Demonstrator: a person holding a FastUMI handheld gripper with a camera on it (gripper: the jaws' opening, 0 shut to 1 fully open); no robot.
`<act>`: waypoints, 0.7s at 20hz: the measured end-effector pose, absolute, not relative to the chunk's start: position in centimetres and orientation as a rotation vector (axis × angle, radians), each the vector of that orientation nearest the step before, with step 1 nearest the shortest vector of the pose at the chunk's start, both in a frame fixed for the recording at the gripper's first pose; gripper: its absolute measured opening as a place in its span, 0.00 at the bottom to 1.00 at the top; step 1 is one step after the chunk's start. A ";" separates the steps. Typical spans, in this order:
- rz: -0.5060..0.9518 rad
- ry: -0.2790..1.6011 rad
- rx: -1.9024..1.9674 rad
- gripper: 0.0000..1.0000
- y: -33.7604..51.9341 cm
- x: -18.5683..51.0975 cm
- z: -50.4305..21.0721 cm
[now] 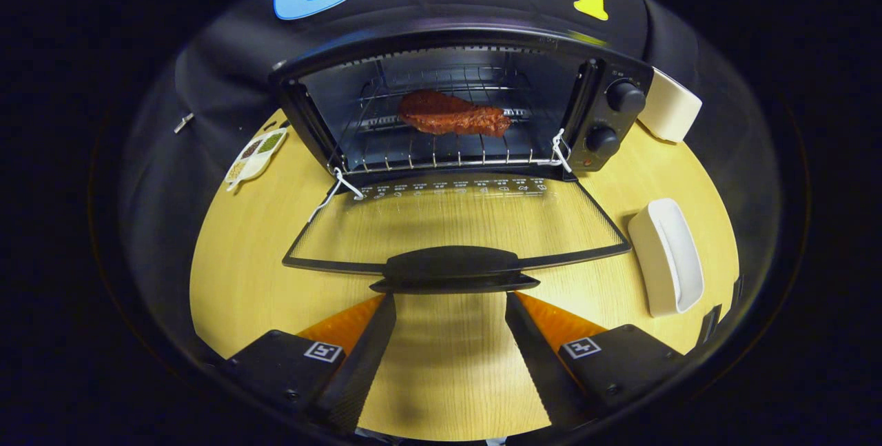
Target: Open the toaster oven, put the food inside, and close the toaster oven door.
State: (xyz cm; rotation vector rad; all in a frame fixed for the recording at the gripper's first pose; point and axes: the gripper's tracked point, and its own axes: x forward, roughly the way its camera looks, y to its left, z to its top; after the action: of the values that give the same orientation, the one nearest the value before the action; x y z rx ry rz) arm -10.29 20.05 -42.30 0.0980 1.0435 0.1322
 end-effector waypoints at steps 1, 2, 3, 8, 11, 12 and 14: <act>0.131 1.035 0.117 0.99 20.1 -10.1 -42.0; 0.132 1.027 0.129 0.99 20.0 -9.9 -41.4; 0.133 1.022 0.136 0.99 20.0 -9.8 -41.0; 0.135 0.959 0.160 0.99 20.2 -8.7 -38.1; 0.146 0.889 0.149 0.99 20.0 -7.6 -35.8; 0.147 0.867 0.145 0.99 19.8 -6.8 -34.9; 0.154 0.825 0.135 0.99 19.6 -5.3 -33.2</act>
State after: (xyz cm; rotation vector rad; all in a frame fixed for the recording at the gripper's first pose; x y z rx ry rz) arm -5.27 19.55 -33.17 0.1355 0.8247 0.1536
